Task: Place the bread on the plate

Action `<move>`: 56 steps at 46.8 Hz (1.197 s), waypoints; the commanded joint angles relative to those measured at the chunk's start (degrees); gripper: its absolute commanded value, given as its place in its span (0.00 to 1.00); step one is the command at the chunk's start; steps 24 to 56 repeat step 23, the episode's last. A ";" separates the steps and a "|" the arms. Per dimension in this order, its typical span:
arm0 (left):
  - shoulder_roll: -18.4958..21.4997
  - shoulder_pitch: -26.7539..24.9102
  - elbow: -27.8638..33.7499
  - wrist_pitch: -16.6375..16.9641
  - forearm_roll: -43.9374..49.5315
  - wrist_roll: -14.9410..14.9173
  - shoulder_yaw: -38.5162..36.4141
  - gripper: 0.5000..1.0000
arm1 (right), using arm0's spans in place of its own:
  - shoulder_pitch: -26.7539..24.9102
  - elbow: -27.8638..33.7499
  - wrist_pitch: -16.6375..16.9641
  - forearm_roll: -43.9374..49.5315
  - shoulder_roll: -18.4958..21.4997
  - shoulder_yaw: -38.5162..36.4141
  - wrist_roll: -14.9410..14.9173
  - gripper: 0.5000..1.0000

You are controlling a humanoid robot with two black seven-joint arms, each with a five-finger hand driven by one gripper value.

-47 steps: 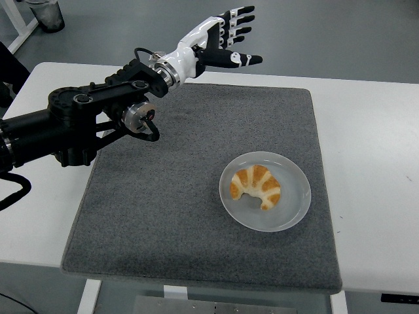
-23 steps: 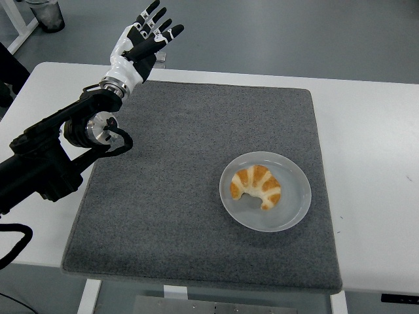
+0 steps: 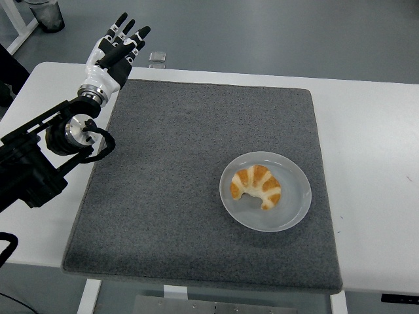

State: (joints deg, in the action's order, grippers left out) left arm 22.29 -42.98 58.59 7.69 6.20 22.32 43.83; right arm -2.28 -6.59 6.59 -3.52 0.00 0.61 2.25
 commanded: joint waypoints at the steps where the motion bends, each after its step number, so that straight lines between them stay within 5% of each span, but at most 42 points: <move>1: 1.53 1.05 -0.23 -0.49 2.40 0.01 0.03 1.00 | -0.01 0.00 0.01 0.00 0.00 0.00 0.03 0.90; 56: 2.41 4.83 -0.58 -2.42 3.11 0.71 2.66 1.00 | 0.08 0.00 0.27 0.00 0.00 0.00 0.03 0.90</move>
